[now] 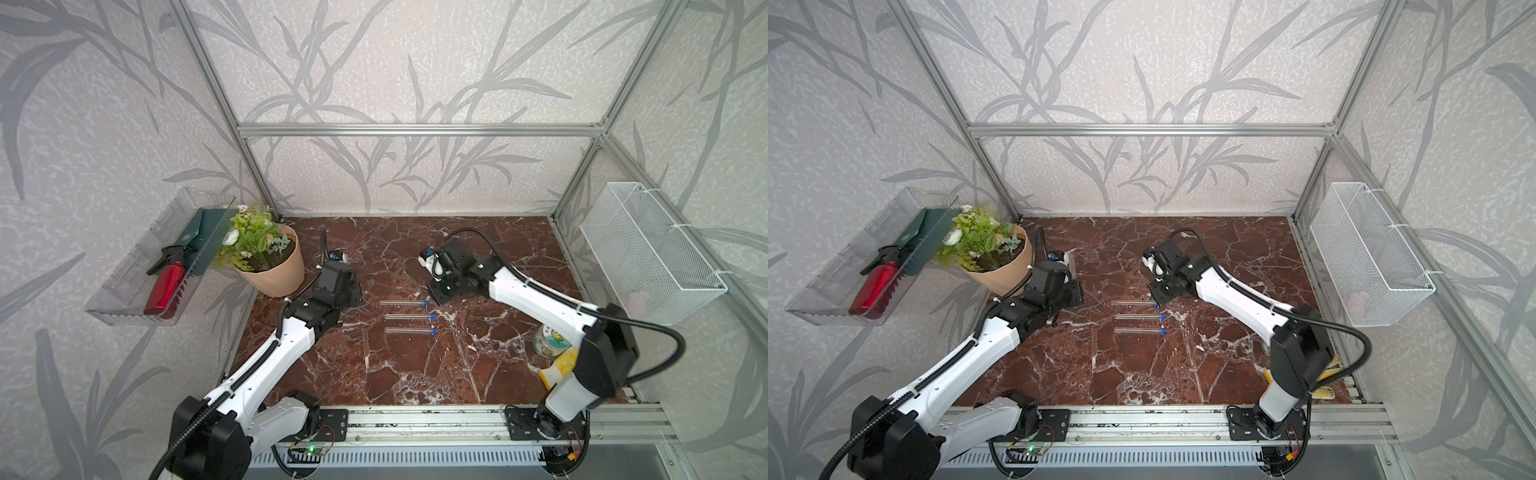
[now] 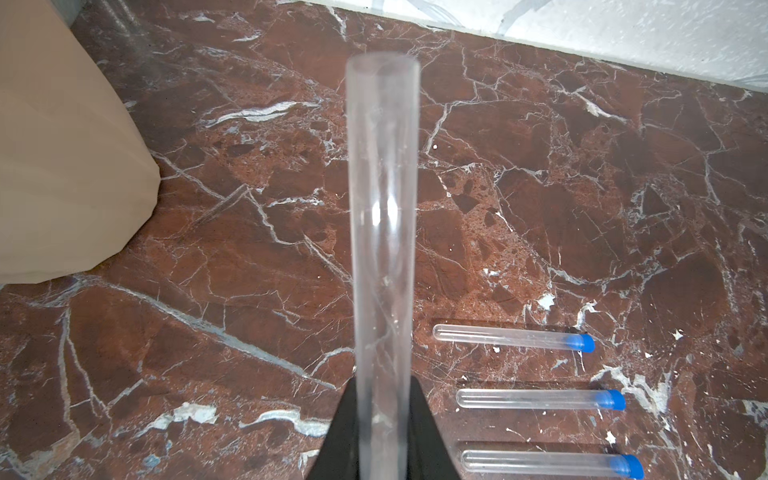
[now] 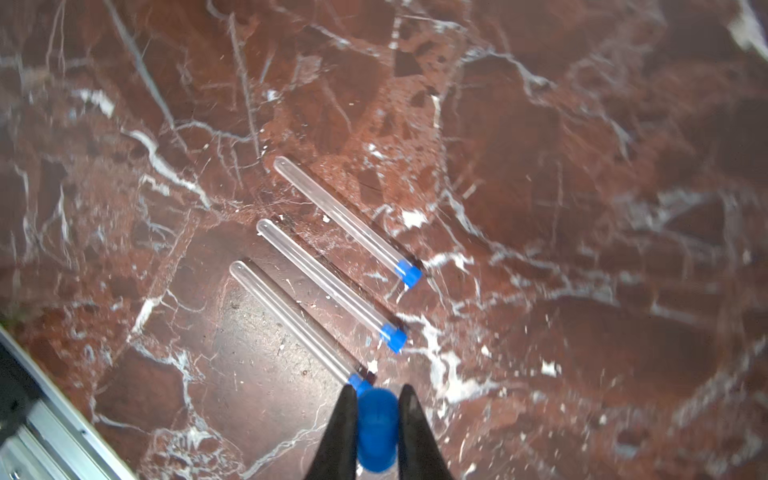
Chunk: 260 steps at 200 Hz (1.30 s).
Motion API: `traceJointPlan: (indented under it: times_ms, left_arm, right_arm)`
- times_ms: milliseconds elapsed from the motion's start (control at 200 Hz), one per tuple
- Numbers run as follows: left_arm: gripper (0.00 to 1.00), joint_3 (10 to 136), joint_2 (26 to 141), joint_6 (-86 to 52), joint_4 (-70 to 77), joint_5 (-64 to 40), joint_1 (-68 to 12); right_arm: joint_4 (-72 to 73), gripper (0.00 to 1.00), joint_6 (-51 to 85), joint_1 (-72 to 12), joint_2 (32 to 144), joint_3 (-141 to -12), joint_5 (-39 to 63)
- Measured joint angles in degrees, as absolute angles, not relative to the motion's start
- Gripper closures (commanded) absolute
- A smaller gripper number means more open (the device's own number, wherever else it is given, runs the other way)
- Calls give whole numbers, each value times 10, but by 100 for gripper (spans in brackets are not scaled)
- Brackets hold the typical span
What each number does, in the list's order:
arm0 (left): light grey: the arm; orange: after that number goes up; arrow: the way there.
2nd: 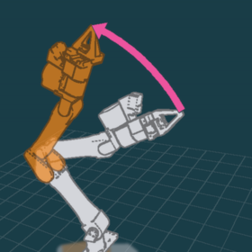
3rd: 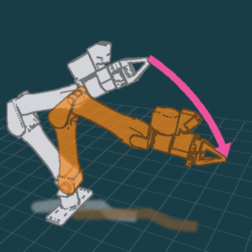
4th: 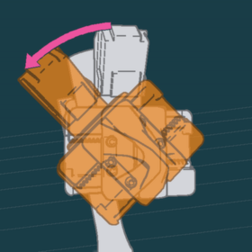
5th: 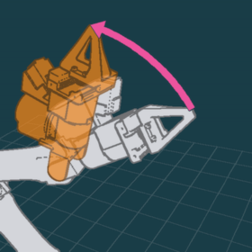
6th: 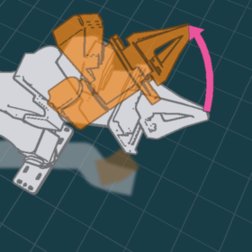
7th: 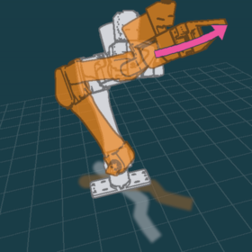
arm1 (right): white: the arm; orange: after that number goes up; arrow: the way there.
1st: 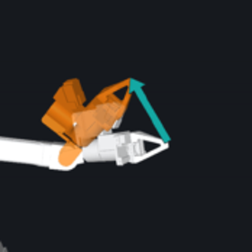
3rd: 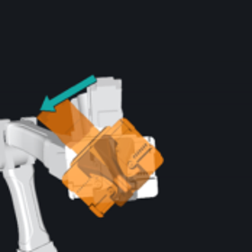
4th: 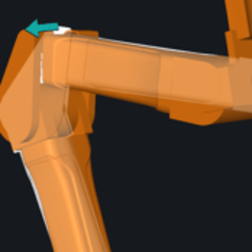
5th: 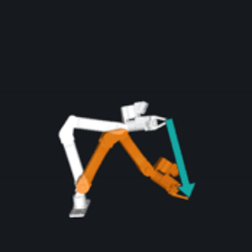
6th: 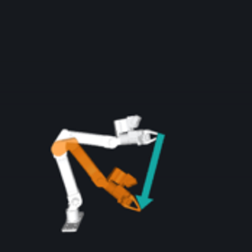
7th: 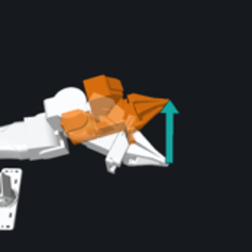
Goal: Insert stoppers into test tubes
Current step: Place the stopper at the center of the board.
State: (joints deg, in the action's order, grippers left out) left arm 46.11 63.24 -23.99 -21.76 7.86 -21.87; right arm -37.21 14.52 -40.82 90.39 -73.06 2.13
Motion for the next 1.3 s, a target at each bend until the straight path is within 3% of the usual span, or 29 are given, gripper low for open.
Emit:
traceJointPlan:
  times_ms: [270,580,740,1010,1300]
  left_arm:
    - [100,456,639,-236,-206,67,-219]
    - [100,438,615,-240,-205,63,-219]
    - [100,437,614,-241,-206,63,-219]
    - [100,437,614,-241,-206,63,-219]
    - [100,437,621,-240,-206,63,-219]
  right_arm:
    - [-361,87,574,-383,850,-525,-33]
    - [-362,85,872,-377,912,-513,-37]
    - [-364,79,932,-374,944,-525,-27]
    - [-378,56,961,-370,973,-559,-12]
    - [-420,44,890,-354,909,-559,-22]
